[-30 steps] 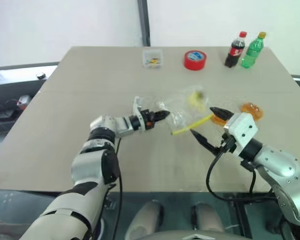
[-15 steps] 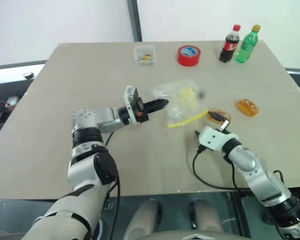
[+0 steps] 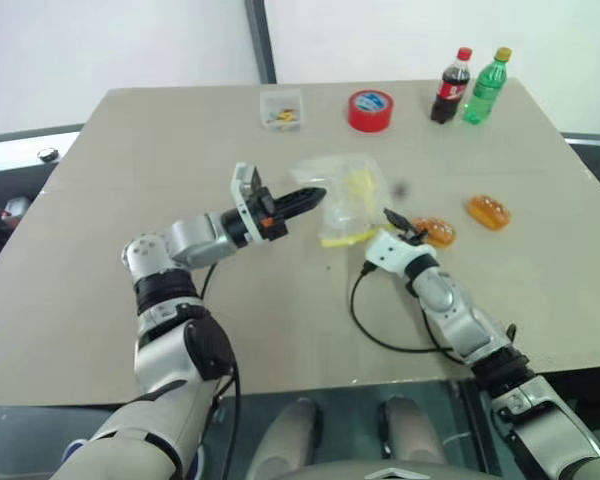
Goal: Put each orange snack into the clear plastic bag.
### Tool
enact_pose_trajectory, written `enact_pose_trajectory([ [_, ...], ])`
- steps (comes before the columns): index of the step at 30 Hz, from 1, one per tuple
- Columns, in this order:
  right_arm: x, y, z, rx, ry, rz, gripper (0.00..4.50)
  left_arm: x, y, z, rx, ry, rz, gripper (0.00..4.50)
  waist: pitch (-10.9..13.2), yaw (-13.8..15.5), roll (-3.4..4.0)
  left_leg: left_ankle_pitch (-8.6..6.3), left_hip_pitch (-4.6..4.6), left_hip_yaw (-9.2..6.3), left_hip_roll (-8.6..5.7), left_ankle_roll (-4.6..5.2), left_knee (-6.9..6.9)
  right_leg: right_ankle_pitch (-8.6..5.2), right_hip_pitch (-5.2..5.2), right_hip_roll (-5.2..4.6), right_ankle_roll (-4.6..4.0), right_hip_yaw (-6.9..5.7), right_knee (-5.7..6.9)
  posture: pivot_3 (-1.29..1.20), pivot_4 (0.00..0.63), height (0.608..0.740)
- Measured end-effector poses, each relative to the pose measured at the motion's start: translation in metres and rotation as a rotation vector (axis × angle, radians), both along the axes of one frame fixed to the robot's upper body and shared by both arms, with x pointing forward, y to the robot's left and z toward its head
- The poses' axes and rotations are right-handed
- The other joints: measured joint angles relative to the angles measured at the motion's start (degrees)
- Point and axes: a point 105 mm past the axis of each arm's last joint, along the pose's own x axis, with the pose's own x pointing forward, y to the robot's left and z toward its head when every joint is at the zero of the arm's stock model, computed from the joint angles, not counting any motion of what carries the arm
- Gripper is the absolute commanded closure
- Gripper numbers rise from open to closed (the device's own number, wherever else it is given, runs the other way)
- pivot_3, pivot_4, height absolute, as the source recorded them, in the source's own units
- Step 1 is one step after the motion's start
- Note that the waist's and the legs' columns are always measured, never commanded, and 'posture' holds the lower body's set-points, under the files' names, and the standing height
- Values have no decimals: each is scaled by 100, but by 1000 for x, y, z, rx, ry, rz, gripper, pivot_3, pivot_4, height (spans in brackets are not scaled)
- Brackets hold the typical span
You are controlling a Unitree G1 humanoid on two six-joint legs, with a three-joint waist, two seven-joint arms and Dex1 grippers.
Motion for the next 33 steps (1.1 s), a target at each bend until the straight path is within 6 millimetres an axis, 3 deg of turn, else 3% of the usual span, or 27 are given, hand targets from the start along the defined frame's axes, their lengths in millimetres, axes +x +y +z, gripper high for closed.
enact_pose_trajectory([
  [2,3,-2,7,20,-15,-7,4440,-1,2,-1,11,-5,19,4500,0,-10,0,0,0,2,0,0,0,0,-1,1,0,2,3,0,150,736],
  [5,7,-6,18,22,-46,-9,4440,-4,7,-3,53,-33,63,4500,0,-23,0,0,2,8,2,0,0,0,-4,3,0,7,8,0,150,736],
  [8,10,-10,29,4,-57,3,4500,-7,19,-9,144,-64,131,3649,0,-28,1,0,2,13,3,-1,-1,0,-7,5,-1,13,9,0,150,736],
  [12,18,-13,59,-15,-87,38,4500,-15,46,-16,415,-196,259,1688,1,-28,1,0,4,29,10,-1,-5,3,-13,11,-6,28,12,0,150,736],
  [13,19,-12,64,-18,-88,47,4500,-16,49,-14,479,-246,282,1461,2,-25,2,0,4,29,9,-1,-6,3,-14,11,-7,28,12,0,150,736],
  [15,25,-6,83,-65,-87,92,4500,-22,58,-6,813,-595,347,1461,4,-13,7,0,8,46,16,-1,-22,10,-15,13,-18,40,-3,0,150,736],
  [19,37,-5,92,-114,-7,96,4500,-44,27,12,963,-1096,271,1461,5,55,10,0,4,47,24,0,-32,19,-9,16,-31,37,-39,0,150,736],
  [23,48,-4,94,-128,93,46,4500,-68,-9,11,1051,-1433,182,1461,6,46,10,-1,2,49,30,1,-47,19,-20,18,-32,38,-42,0,150,736],
  [25,50,0,90,-137,138,37,4500,-72,-20,8,1106,-1501,184,1461,7,36,11,-1,2,50,32,1,-54,18,-24,21,-31,38,-41,0,150,736],
  [33,48,13,79,-188,214,48,4500,-58,-31,3,1217,-1491,247,1461,8,11,12,-1,1,56,32,2,-54,19,-29,24,-30,41,-38,0,150,736],
])
